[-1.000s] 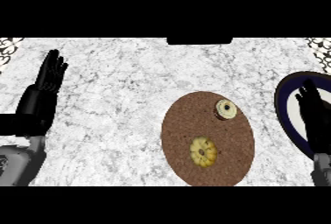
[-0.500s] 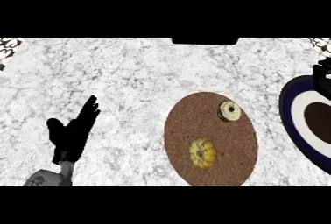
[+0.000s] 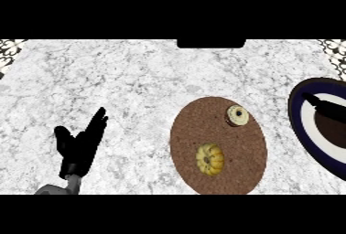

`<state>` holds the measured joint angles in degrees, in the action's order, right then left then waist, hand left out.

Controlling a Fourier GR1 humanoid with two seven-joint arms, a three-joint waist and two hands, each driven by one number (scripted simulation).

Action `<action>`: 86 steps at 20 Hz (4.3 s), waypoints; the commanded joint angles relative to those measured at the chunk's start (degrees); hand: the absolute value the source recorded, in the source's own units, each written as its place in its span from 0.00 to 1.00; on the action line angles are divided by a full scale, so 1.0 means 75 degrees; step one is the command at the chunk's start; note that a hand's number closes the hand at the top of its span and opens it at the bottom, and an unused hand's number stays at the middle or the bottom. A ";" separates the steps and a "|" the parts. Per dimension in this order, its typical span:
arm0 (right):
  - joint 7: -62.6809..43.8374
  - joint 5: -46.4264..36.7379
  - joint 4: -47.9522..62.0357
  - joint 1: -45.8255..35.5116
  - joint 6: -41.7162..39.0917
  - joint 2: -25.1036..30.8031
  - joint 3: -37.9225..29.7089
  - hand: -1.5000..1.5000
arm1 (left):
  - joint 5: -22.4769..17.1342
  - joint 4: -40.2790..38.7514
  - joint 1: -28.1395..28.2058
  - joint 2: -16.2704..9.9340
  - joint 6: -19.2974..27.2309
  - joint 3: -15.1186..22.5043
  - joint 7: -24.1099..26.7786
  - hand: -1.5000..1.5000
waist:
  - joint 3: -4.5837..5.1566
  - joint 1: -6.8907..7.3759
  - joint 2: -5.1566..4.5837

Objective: Pick the cupcake from the placemat and place it in the plate

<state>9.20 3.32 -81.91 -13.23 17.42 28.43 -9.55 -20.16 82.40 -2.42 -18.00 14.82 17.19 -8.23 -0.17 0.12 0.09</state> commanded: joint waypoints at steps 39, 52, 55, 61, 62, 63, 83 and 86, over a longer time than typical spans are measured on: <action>-0.6564 -0.4146 -0.0771 -0.1326 -0.3418 -0.1186 0.3432 0.00 | 0.0757 -0.0240 0.0311 0.0547 -0.0916 -0.0795 -0.0217 0.50 | 0.0024 0.0006 -0.0013; -0.6092 -0.5405 0.0191 -0.1042 -0.3249 -0.1864 0.3318 0.00 | 0.1142 -0.0327 0.0265 0.0987 -0.0992 -0.0996 -0.0326 0.50 | 0.0023 -0.0006 -0.0012; -0.5576 -0.5508 0.1100 -0.1365 -0.3194 -0.1878 0.3124 0.00 | 0.1180 -0.0355 0.0524 0.1186 -0.0986 -0.0941 -0.0100 0.50 | 0.0023 0.0018 -0.0020; -0.5262 -0.5811 0.1445 -0.1737 -0.3888 -0.1788 0.3419 1.00 | 0.1249 -0.0045 0.0801 0.1033 -0.1209 -0.1008 -0.0055 0.50 | 0.0023 0.0048 -0.0016; -0.4925 -0.6173 0.1916 -0.1644 -0.3440 -0.1870 0.3650 1.00 | 0.1221 -0.0508 -0.0007 0.1113 -0.1047 -0.1169 -0.0492 0.50 | 0.0021 0.0027 -0.0037; -0.4901 -0.6222 0.1888 -0.1570 -0.3447 -0.1905 0.3571 1.00 | 0.1491 -0.0079 0.0419 0.1340 -0.0817 -0.0879 -0.0378 0.50 | 0.0021 0.0029 -0.0020; -0.5370 -0.9449 -0.3437 0.1648 0.0852 -0.3041 0.5240 1.00 | 0.1370 0.0001 0.0858 0.1206 -0.0990 -0.1376 -0.0471 0.50 | 0.0036 -0.0518 0.0151; -0.5864 -1.0251 -0.4739 0.2639 0.1198 -0.3142 0.5638 1.00 | 0.1390 0.0286 0.0844 0.1032 -0.1031 -0.1425 -0.0629 0.50 | 0.0029 -0.0421 0.0120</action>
<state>-31.00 -66.19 -106.75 -1.29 21.43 6.43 28.64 -10.00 84.98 2.99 -10.12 6.98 6.09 -11.24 -0.25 -3.10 1.36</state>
